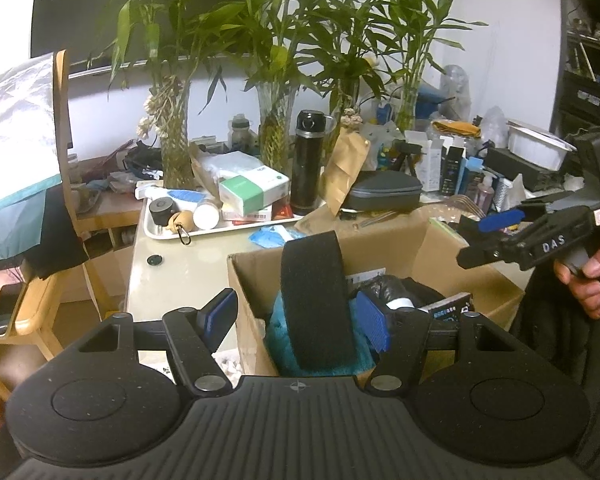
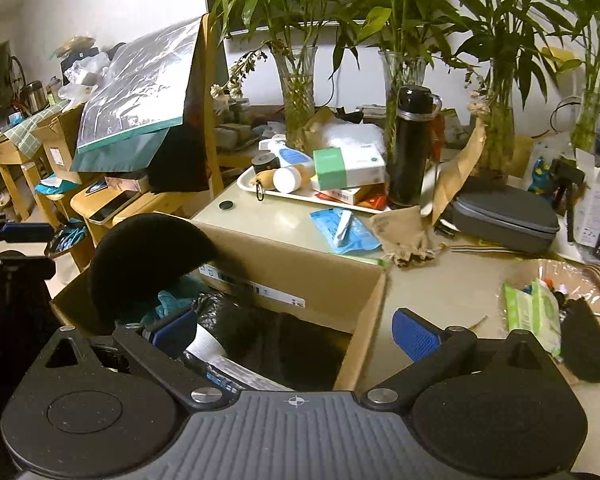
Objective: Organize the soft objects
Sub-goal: 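Lower the black bundle into the box and open the right tool, then withdraw both tools from the box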
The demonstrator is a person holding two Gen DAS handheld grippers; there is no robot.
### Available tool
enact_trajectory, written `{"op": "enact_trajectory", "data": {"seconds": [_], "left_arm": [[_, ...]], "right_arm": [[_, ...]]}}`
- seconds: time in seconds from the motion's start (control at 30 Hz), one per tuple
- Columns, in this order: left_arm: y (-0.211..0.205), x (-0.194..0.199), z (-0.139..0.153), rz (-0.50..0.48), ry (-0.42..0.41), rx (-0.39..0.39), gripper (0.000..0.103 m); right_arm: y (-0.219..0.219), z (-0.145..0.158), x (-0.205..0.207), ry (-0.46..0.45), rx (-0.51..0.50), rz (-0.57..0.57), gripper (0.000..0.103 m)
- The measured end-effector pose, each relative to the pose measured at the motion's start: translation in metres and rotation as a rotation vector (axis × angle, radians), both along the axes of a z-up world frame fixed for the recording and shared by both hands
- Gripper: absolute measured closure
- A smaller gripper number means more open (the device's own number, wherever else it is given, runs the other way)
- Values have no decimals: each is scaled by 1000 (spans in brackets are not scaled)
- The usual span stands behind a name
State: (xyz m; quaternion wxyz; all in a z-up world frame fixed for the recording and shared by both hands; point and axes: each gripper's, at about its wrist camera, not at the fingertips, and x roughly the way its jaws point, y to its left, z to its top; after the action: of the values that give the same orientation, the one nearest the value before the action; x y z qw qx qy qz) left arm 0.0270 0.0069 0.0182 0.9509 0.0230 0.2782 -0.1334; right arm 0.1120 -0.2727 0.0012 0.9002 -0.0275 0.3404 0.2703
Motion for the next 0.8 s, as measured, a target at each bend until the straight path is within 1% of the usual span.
{"op": "enact_trajectory", "data": {"seconds": [0.2, 0.5, 0.8], "left_arm": [[1, 7, 3, -14, -10, -6, 38], [4, 21, 7, -12, -21, 1, 38], [6, 33, 11, -18, -38, 22, 38]], "right_arm": [[-7, -3, 0, 13, -6, -12, 0], [-7, -1, 0, 1, -1, -19, 0], [-4, 1, 3, 0, 9, -20, 0]]}}
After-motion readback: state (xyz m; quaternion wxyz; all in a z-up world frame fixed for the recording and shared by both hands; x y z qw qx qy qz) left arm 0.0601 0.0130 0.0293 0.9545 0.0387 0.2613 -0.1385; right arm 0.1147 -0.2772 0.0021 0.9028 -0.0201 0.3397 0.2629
